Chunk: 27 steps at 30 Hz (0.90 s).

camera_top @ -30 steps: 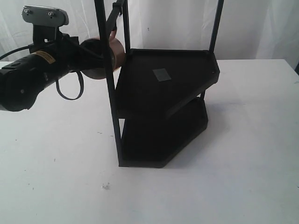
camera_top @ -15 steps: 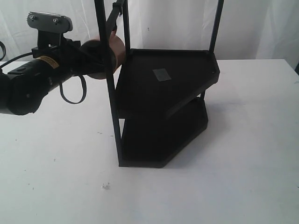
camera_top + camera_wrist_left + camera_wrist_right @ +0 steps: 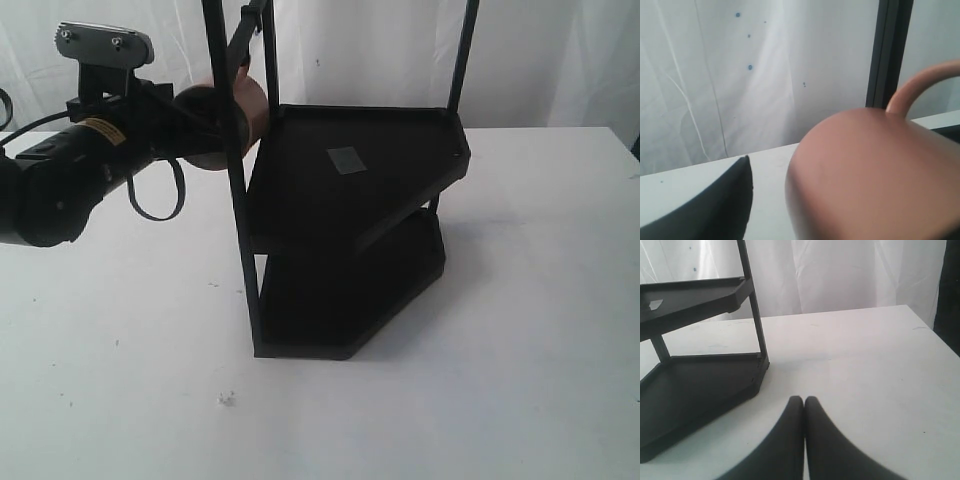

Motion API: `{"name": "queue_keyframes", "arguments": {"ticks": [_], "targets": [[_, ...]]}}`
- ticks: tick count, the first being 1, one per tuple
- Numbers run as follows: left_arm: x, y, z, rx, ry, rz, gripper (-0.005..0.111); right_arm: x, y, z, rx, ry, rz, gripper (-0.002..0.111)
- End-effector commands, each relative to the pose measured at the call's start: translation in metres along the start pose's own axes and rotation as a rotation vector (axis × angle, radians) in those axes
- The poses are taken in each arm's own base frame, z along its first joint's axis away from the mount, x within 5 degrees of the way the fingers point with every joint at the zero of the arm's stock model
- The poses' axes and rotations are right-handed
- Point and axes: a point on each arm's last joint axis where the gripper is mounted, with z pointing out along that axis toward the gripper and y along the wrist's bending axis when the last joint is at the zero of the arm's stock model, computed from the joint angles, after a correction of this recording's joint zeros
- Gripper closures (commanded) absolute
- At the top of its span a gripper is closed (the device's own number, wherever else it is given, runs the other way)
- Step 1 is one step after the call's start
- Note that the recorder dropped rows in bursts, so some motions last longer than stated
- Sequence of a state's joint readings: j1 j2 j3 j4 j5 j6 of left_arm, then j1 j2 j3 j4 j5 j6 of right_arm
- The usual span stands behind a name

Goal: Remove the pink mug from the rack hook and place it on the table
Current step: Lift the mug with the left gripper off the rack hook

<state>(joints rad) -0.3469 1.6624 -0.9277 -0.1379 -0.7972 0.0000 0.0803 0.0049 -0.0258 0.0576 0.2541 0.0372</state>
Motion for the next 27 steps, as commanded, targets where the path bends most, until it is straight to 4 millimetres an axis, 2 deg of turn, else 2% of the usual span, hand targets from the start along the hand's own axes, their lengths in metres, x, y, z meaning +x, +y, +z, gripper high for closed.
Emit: {"name": "queue_keyframes", "arguments": {"ticks": [1,13,21,27], "targets": [[-0.0016,-0.0020,0.0011,0.009,-0.015,0.011,0.055,0.0004,-0.0003,0.0001,0.001,-0.014,-0.002,0.108],[-0.0022,-0.0079,0.0009,0.074,-0.025,0.104,0.106,0.0004,-0.0003,0.0001,0.001,-0.014,-0.002,0.108],[-0.0031,-0.0080,0.0009,0.074,-0.036,0.105,0.107,0.0004,-0.0002,0.0001,0.000,-0.014,0.002,0.108],[-0.0112,-0.0061,0.0001,0.051,-0.118,0.082,0.107,0.0004,-0.0002,0.0001,0.000,-0.014,0.002,0.108]]}}
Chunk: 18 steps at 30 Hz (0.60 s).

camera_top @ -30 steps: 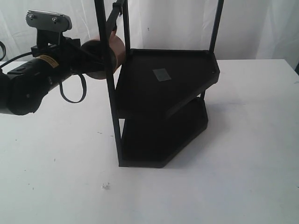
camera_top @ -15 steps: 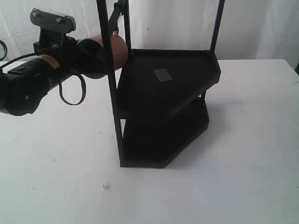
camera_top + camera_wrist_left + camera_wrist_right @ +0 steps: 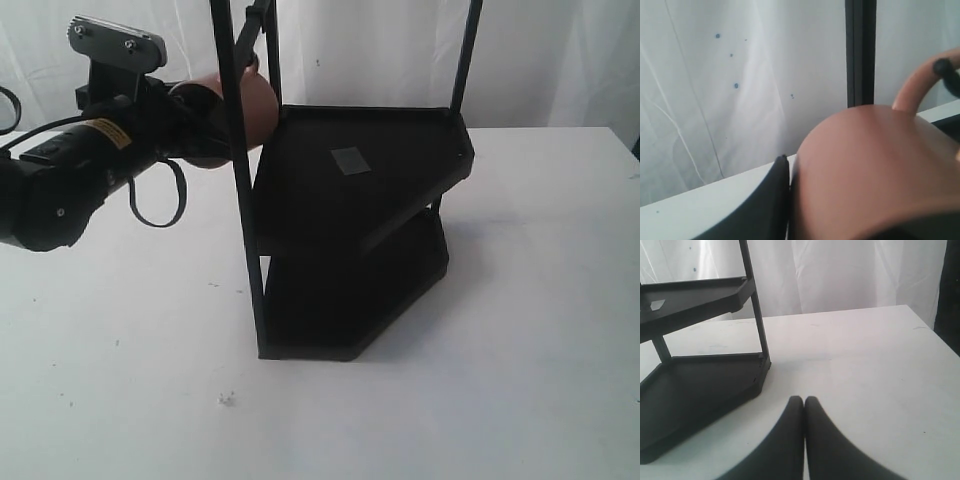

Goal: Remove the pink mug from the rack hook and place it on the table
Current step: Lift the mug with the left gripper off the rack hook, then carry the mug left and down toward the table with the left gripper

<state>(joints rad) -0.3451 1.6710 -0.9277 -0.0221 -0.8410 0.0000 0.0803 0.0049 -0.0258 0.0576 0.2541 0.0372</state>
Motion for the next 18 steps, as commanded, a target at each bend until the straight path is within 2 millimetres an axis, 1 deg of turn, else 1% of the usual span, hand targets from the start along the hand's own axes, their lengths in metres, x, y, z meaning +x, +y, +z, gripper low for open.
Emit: {"name": "queue_keyframes", "arguments": {"ticks": [1,4,7,9,14,18], "targets": [[-0.010,0.002,-0.001,-0.031,-0.080,-0.031,0.107,0.000,0.000,0.000,0.000,-0.014,0.002,0.108],[-0.010,0.004,-0.001,-0.055,-0.077,-0.061,0.107,0.000,0.000,0.000,0.000,-0.014,0.002,0.108],[-0.011,0.004,-0.001,-0.059,-0.083,-0.006,0.107,0.000,0.000,0.000,0.000,-0.014,0.002,0.108],[-0.016,0.007,-0.003,-0.082,-0.091,-0.023,0.107,0.000,0.000,0.000,0.000,-0.014,0.002,0.108],[-0.027,0.012,-0.011,-0.128,-0.086,0.081,0.107,0.000,0.000,0.000,0.001,-0.014,-0.001,0.108],[-0.033,0.017,-0.017,-0.167,-0.055,0.084,0.107,0.000,0.000,0.000,0.001,-0.014,-0.001,0.108]]}}
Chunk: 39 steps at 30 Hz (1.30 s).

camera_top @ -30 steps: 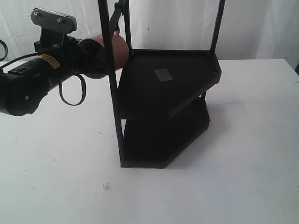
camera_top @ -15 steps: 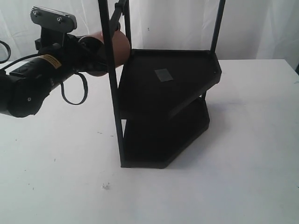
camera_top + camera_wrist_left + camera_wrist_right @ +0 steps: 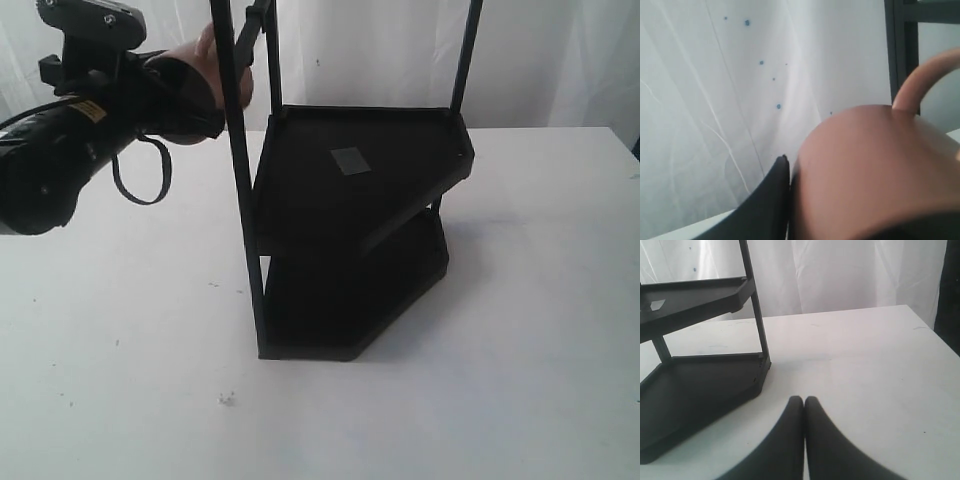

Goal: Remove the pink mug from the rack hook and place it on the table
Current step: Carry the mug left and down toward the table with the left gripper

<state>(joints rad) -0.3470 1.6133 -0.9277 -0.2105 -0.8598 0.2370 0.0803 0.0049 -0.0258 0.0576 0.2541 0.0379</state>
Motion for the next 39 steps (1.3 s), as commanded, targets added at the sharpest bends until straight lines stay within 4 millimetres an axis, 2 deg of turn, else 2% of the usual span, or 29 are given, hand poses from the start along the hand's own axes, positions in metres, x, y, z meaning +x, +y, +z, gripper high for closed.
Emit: {"name": "queue_keyframes", "arguments": {"ticks": [1,7,13,17,21,30,35,39], "targets": [[-0.013,0.008,-0.007,-0.054,0.007,-0.004,0.107,0.000,0.000,0.000,0.001,-0.014,-0.002,0.108],[-0.009,0.024,-0.015,-0.016,0.177,0.004,0.107,0.000,0.000,0.000,0.001,-0.014,-0.002,0.108],[0.005,0.050,-0.027,0.017,0.407,-0.033,0.107,0.000,0.000,0.000,0.001,-0.014,-0.002,0.108],[0.013,0.058,-0.037,0.080,0.567,-0.023,0.107,0.000,0.000,0.000,0.001,-0.014,-0.002,0.108],[0.013,0.061,-0.045,0.212,0.761,0.022,0.107,0.000,0.000,0.000,0.000,-0.014,0.001,0.108],[-0.016,0.058,-0.057,0.430,0.999,0.115,0.107,0.000,0.000,0.000,0.000,-0.014,0.001,0.108],[-0.014,0.053,-0.072,0.576,1.144,0.150,0.107,0.000,0.000,0.000,0.000,-0.014,0.001,0.108],[-0.013,0.051,-0.079,0.621,1.200,0.131,0.107,0.000,0.000,0.000,0.000,-0.014,0.001,0.108]]}}
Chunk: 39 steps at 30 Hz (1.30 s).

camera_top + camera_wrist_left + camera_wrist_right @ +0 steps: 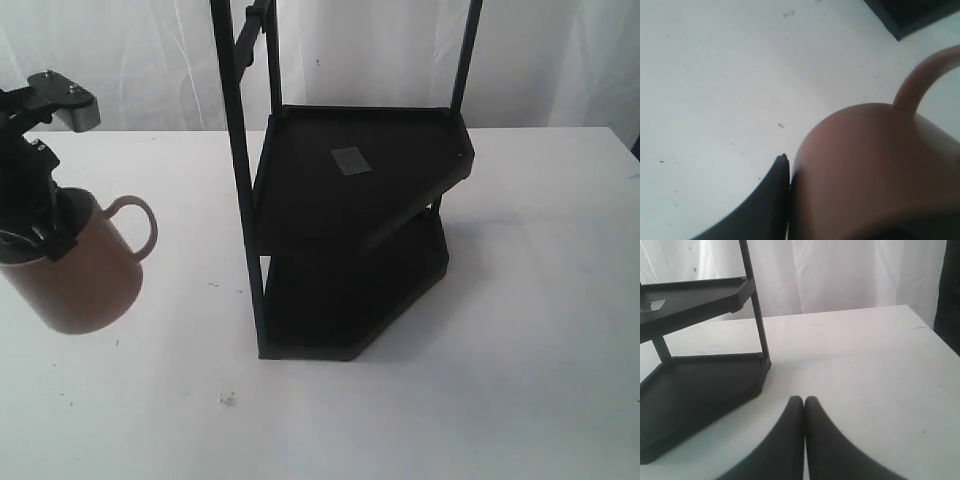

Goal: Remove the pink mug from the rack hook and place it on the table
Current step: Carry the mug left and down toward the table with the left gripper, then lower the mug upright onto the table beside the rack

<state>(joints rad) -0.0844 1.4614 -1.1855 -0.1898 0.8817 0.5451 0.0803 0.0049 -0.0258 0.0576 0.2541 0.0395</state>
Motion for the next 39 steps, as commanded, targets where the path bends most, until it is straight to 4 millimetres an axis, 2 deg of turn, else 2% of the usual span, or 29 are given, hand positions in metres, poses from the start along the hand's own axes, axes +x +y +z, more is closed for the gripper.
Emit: {"name": "queue_keyframes", "arguments": {"ticks": [1,7,14,24,31,36,39], "targets": [[0.005,-0.008,-0.007,0.073,0.043,0.002,0.107,0.000,0.000,0.000,0.000,-0.014,0.000,0.108],[0.006,-0.013,-0.005,0.124,0.047,-0.016,0.107,0.000,0.000,0.000,0.000,-0.014,0.000,0.108],[0.025,-0.019,0.015,0.161,0.111,-0.045,0.107,0.000,0.000,0.000,0.001,-0.014,-0.003,0.108],[0.050,-0.019,0.047,0.091,0.141,-0.094,0.107,0.000,0.000,0.000,0.001,-0.014,-0.003,0.108],[0.046,-0.013,0.052,0.030,0.085,-0.133,0.107,0.000,0.000,0.000,0.001,-0.014,-0.003,0.108],[0.028,-0.026,0.073,-0.003,0.112,-0.044,0.107,0.000,0.000,0.000,0.000,-0.014,-0.001,0.108],[0.022,-0.023,0.084,-0.037,0.169,-0.043,0.107,0.000,0.000,0.000,0.000,-0.014,-0.001,0.108]]}}
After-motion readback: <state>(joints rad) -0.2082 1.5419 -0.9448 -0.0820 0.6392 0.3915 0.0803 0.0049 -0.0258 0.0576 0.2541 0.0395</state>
